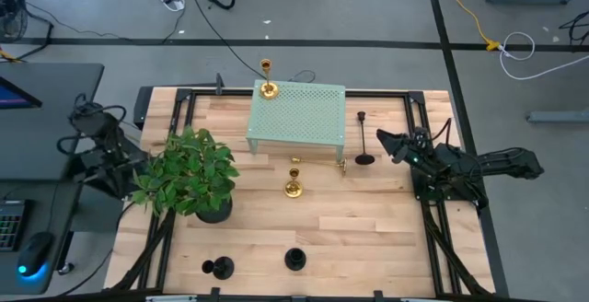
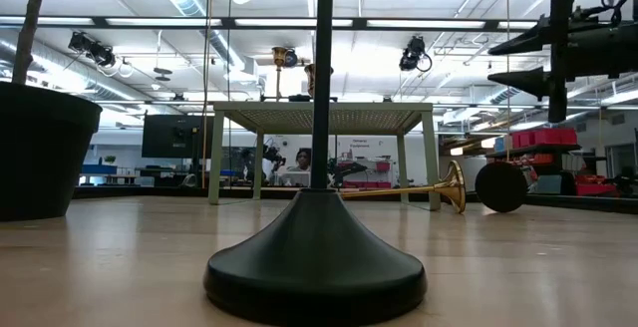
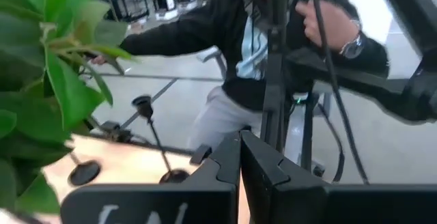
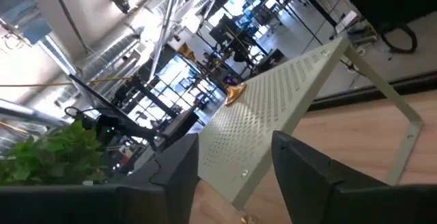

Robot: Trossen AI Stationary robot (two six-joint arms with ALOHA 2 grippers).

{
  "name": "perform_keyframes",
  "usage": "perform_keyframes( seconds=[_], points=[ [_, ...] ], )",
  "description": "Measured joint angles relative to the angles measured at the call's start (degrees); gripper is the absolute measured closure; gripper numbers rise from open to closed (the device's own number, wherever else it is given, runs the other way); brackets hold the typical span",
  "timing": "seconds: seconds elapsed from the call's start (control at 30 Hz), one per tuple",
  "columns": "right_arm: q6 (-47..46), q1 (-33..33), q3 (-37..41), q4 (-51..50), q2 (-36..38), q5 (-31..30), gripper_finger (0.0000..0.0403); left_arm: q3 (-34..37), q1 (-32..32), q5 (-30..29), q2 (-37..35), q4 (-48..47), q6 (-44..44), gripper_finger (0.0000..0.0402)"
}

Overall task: Pick & Place candle stick holders
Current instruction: Put the left black candle holder on the shelf

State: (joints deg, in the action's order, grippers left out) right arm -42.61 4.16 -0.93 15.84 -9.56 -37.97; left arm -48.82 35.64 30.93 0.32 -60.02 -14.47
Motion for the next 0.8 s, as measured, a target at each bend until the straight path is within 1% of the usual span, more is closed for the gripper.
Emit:
perform_keyframes(
  seconds=[0.07,0.1,0.17,0.27,0.37,0.47,0.6,0.7,0.73,0.8],
  points=[
    [-1.1,0.0,0.0,0.0,-0.9,0.0,0.0218,1.3,0.1,-0.2,0.0,0.5,1.5,0.0388],
    [-1.6,0.0,0.0,0.0,-1.3,0.0,0.0218,2.1,0.0,0.5,0.0,2.5,2.3,0.0388],
    [-2.1,0.0,0.0,0.0,-2.1,0.0,0.0218,4.6,-0.3,2.4,0.0,6.1,3.9,0.0388],
    [-3.0,0.0,0.0,0.4,-3.1,0.0,0.0218,7.6,-0.9,5.4,0.0,7.5,6.0,0.0388],
    [-2.9,0.0,0.0,2.0,-3.8,0.6,0.0218,8.0,-1.8,5.9,0.0,8.3,7.8,0.0389],
    [-0.9,0.0,0.0,3.3,-3.9,2.3,0.0218,8.0,-2.9,8.6,0.0,9.2,7.8,0.0392],
    [1.1,0.0,0.0,5.1,-3.9,4.0,0.0218,7.9,-4.1,9.5,0.1,9.3,9.3,0.0394],
    [1.6,0.0,0.0,5.9,-3.9,4.4,0.0218,6.7,-4.0,8.3,0.2,5.8,7.6,0.0394],
    [1.5,0.0,0.0,6.0,-3.9,4.4,0.0218,6.2,-4.0,6.8,0.2,5.7,7.5,0.0394],
    [1.5,0.0,0.0,6.0,-3.9,4.4,0.0218,5.5,-4.0,1.7,0.2,5.8,7.5,0.0394]
  ],
)
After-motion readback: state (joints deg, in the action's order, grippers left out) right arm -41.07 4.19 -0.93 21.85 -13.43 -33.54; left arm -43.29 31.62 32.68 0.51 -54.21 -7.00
